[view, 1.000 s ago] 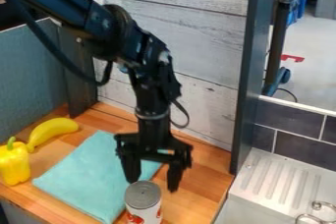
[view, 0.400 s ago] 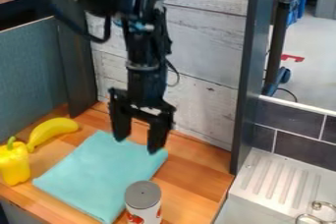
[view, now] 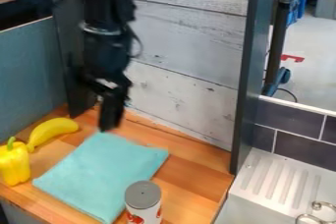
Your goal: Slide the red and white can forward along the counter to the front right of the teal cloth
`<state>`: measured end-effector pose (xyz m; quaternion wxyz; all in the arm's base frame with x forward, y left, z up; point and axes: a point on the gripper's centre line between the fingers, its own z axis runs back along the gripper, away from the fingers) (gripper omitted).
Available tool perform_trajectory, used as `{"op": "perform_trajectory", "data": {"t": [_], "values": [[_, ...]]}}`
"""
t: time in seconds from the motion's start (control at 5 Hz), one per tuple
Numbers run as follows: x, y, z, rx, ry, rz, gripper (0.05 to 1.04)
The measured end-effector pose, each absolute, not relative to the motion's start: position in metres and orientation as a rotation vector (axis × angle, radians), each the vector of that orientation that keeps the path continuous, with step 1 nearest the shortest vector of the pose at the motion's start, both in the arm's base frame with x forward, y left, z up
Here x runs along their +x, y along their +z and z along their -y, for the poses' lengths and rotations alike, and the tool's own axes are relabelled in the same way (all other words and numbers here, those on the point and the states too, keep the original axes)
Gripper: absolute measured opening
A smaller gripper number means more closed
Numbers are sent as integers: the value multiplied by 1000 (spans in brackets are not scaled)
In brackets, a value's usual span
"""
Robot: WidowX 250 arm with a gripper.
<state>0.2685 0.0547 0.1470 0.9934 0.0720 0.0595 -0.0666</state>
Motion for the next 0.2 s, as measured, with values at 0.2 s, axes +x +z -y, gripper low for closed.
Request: {"op": "perform_trajectory", "data": {"t": [0.2], "values": [[257,155,-69,128,-88,-133,1003]]}}
